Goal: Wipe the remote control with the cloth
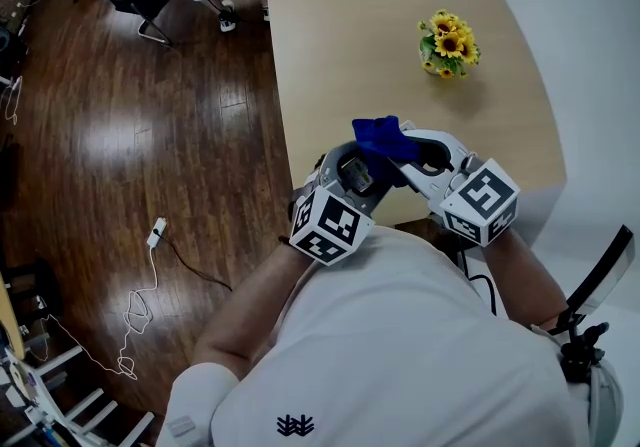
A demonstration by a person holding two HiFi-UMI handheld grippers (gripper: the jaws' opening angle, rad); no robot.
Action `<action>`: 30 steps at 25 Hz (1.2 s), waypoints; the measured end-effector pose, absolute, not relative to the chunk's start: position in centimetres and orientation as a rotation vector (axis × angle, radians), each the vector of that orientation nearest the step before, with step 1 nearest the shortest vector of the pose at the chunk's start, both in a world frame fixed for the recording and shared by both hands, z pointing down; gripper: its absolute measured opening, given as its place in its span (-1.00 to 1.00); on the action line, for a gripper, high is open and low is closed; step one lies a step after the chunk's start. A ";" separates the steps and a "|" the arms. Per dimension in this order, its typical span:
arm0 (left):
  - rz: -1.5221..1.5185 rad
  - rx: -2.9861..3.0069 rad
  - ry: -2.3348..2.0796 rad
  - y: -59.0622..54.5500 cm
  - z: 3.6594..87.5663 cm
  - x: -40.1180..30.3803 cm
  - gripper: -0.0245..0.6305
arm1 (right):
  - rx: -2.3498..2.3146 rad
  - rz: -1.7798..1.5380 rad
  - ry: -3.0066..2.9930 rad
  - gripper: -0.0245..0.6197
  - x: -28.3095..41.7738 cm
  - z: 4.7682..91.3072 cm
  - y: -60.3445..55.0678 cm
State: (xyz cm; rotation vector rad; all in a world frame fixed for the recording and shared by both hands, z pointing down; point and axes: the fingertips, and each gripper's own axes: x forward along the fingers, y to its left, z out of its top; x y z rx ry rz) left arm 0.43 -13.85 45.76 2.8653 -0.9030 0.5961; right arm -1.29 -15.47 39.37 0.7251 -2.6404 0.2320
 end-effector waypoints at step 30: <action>0.749 2.411 -1.127 -18.3 57.6 -1.3 -0.08 | 1.137 0.458 -2.430 -0.66 16.5 47.2 -17.8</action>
